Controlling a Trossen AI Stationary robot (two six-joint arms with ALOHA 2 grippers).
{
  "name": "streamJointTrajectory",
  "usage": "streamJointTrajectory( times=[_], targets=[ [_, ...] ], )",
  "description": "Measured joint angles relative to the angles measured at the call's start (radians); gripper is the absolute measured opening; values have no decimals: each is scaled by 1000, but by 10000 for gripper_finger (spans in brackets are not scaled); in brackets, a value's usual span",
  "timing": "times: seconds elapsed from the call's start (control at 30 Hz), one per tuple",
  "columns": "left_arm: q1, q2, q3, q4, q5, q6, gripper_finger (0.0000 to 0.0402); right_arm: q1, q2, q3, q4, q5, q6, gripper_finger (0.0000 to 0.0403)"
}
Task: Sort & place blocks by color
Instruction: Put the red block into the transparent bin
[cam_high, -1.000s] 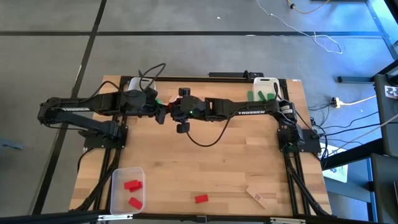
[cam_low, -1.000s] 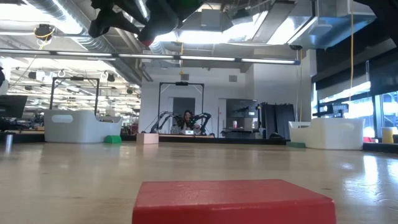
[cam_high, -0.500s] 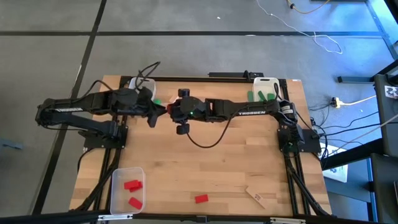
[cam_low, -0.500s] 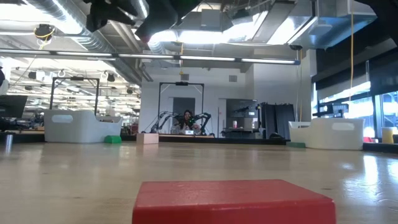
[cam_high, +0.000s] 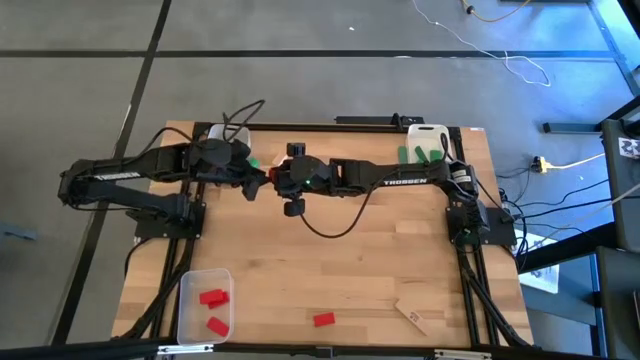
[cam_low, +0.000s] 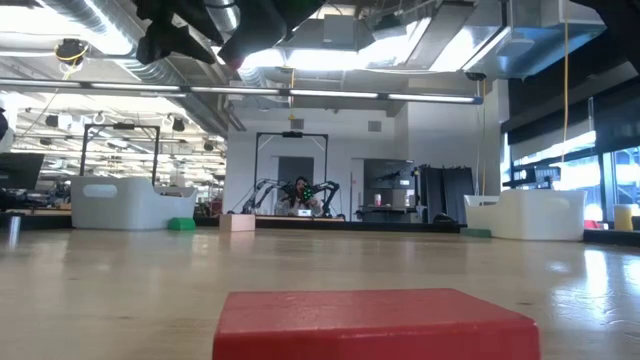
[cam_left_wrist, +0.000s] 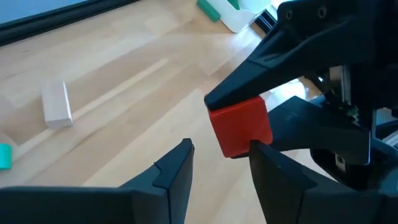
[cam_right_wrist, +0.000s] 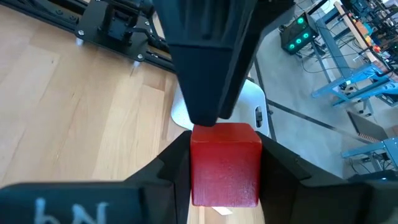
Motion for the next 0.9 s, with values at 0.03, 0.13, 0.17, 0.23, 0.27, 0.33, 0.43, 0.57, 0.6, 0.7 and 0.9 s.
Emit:
streamJointTrajectory(
  times=[0.03, 0.13, 0.17, 0.23, 0.27, 0.33, 0.43, 0.57, 0.6, 0.7, 0.9],
  targets=[
    [1, -5, 0, 0, 0, -1, 149, 0, 0, 0, 0, 0, 0, 129],
    [1, -37, 1, 4, 0, 0, 149, 0, 0, 0, -1, 0, 0, 129],
    [1, -46, 1, 4, 0, 1, 149, 0, 0, 0, -1, 0, 0, 129],
    [1, -55, 1, 3, 0, -1, 149, 0, 0, 0, -1, 0, 0, 129],
    [1, -57, 1, 6, 0, -1, 149, 0, 0, 0, -1, 0, 1, 129],
    [1, -56, 1, 9, 0, -1, 149, 0, 0, 0, -1, 0, 1, 129],
    [0, -56, 1, 8, 6, -1, 149, 0, 0, 0, -2, 0, 1, 129],
    [0, -56, 1, 5, 27, -1, 149, 0, 1, 0, -2, 1, 2, 129],
    [0, -56, 1, 5, 26, -1, 149, 0, 1, 0, -2, 1, 2, 129],
    [-1, -56, 1, 5, 21, 2, 149, 0, 2, -1, -2, 1, 2, 129],
    [0, -56, 1, 28, -19, 2, 149, 0, 2, -1, -2, 1, 2, 129]
  ],
)
